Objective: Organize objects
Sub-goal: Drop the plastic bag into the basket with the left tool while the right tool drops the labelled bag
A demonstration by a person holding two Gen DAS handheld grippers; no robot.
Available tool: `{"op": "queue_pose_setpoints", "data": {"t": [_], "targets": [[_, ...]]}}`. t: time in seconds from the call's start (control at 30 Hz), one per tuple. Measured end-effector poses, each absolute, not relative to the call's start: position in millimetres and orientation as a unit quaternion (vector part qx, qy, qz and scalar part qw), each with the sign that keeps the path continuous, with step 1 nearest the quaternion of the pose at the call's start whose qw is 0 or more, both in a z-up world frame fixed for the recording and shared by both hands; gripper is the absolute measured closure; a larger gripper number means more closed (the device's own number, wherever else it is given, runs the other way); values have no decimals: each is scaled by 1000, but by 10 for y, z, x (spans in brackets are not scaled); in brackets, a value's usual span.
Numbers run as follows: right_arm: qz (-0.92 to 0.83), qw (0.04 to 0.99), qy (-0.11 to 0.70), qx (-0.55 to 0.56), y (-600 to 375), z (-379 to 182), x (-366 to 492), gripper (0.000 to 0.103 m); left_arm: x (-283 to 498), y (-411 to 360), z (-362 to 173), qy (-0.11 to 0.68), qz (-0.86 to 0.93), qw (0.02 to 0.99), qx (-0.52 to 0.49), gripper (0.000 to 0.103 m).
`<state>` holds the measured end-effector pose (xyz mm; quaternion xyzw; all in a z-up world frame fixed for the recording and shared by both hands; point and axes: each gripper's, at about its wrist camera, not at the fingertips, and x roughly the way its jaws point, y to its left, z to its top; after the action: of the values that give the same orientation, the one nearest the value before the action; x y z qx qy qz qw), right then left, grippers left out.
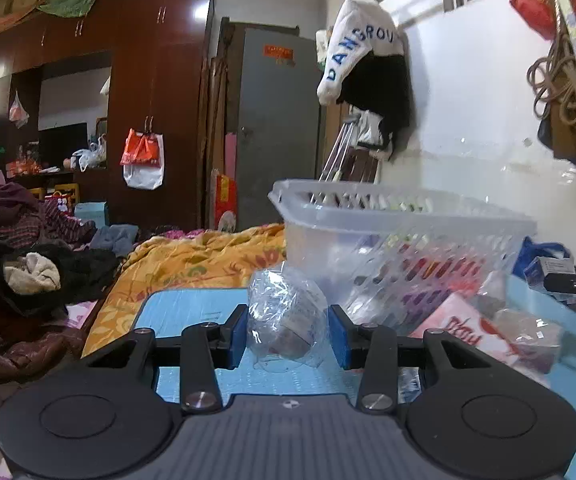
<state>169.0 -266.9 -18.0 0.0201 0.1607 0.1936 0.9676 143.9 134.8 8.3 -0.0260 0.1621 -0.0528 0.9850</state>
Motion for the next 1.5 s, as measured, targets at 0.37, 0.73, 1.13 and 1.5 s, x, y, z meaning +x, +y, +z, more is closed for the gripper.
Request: {"op": "queue_pose_setpoints", "data": {"t": [0.37,0.73,1.13,1.5], "targets": [[228,969,95,6,-2413,535,1488,23,1459,1222,631,117,-106,986,-61,57],[225,964,132,-52,-1828,657,2294,23,2494,766,866,197,-95,974,-50,57],[255,958,120,54,-2309,335,1617,0,1790,729,577,171,-121,976,-50,14],[320,934,158,28,-2207,-215,1133,11,1650,557,-38,235,-148,956,-96,14]]}}
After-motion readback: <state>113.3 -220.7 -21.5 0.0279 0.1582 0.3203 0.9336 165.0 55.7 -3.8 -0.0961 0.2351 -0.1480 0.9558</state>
